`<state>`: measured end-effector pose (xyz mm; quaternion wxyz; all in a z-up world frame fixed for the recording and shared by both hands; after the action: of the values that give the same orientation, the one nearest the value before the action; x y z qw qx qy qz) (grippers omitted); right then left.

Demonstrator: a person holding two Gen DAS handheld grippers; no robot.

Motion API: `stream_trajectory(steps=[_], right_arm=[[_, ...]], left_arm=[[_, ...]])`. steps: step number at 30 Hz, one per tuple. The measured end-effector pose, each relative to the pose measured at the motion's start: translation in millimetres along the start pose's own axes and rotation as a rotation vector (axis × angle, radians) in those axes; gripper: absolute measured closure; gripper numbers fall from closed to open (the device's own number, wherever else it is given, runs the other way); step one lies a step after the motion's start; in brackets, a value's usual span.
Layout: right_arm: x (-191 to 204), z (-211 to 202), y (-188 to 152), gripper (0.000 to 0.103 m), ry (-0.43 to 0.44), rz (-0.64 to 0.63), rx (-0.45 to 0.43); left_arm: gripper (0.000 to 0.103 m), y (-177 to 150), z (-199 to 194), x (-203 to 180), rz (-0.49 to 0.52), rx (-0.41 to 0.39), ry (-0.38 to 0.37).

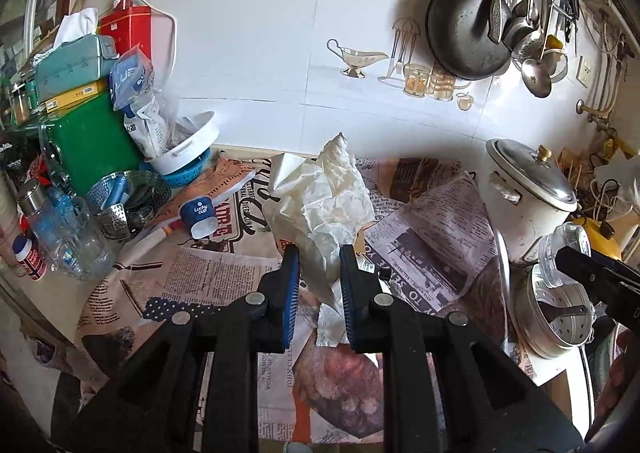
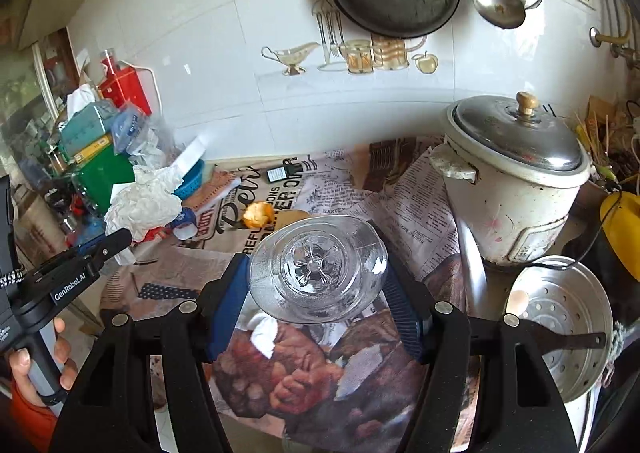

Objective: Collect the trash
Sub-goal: 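Lift the tissue and lid and carry them down toward the floor bin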

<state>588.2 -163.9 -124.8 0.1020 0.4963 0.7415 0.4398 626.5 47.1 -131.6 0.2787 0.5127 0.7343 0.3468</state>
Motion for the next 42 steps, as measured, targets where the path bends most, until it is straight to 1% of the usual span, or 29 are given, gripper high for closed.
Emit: stream_trajectory(steps=[5,10,16,21,25,27,32,37,42], right_arm=[[27.0,-19.8,-22.3,0.040,-0.042,0.050,-0.034],[64.9,-39.0,-58.1,0.040,-0.085,0.099,-0.057],[106.5,-60.8,-101.4,0.040,-0.122,0.149,-0.078],[130.5,-75.1,-126.0,0.040,-0.140,0.180,-0.055],[143.3,-82.3,-142.1,0.040,-0.152,0.183,-0.016],[145.4,-84.7,-150.1,0.040,-0.155,0.180,-0.001],[136.3,-79.0,-173.4,0.040,-0.156,0.182,0.042],[111.4,-64.6,-203.2,0.040,-0.137,0.202,0.098],[81.7,-37.9,-248.0,0.040,-0.128,0.205,0.185]], left_arm=[[0.084,-21.1,-31.0,22.4,0.040,-0.005,-0.062],[0.084,-52.5,-64.2,58.2,0.095,0.004,-0.104],[0.084,-88.4,-101.7,96.1,0.126,0.010,-0.150],[0.084,-113.4,-123.0,111.7,0.154,0.042,-0.178],[0.084,-136.0,-130.8,117.1,0.155,0.097,-0.193],[0.084,-146.0,-131.0,116.5,0.159,0.118,-0.194],[0.084,-185.8,-120.3,106.3,0.159,0.193,-0.180],[0.084,-229.0,-98.9,89.3,0.153,0.270,-0.157],[0.084,-284.7,-66.1,65.9,0.142,0.344,-0.142]])
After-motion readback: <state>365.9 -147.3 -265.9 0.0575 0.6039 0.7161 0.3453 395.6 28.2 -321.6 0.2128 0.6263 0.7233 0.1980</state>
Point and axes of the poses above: each gripper's, at about its wrist camera, not at the fingertips, and z roughly the way its jaws point, x to its left, y to its top, the point moved 8 cm from there along z, roughly the way its jaws point, and after that the axes turned 6 degrees about y, right-handed, at the moved point
